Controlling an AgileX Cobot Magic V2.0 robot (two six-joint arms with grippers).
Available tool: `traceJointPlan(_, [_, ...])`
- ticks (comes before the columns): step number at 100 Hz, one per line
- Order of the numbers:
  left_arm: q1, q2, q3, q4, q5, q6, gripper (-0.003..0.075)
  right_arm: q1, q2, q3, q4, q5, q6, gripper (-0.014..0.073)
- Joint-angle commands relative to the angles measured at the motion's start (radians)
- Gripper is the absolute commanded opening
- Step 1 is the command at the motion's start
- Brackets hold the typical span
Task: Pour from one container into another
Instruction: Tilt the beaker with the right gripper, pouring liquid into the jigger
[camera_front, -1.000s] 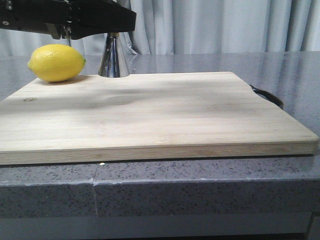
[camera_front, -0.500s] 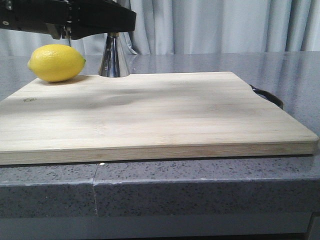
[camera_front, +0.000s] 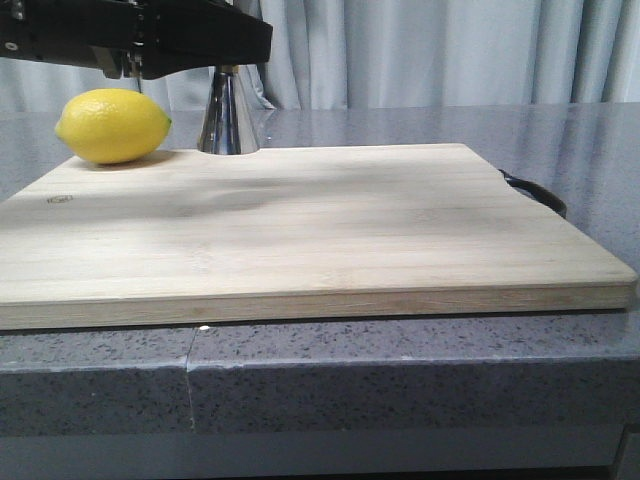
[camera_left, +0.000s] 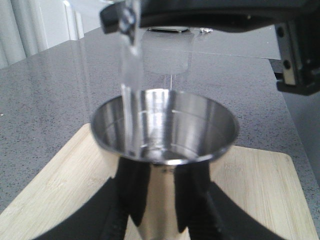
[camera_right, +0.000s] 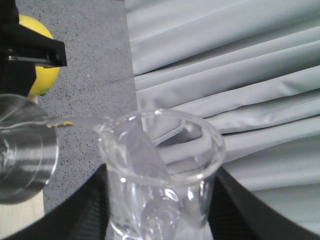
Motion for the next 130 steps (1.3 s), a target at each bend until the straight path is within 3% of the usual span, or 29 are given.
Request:
traceJointPlan(1, [-0.009,-0.035,-0.030,-0.076,0.112,-0.003,0.0188,0.000,-0.034,-0.042,-0.030,-0.024,0.000,0.0265])
traceJointPlan(108, [-0.009,-0.035,-0.030,-0.076,0.112,-0.003,0.0188,0.000,-0.032,-0.042,-0.163,-0.016,0.000,0.0265])
traceJointPlan(118, [-0.009,-0.035,-0.030,-0.076,0.112,-0.003,0.0188,0.000,-0.028,-0.042,-0.097,0.022,0.000,0.0265])
traceJointPlan(130, [-0.009,-0.035,-0.030,-0.076,0.112,-0.003,0.0188,-0.004,-0.028,-0.042,0.103,0.079,0.036,0.0265])
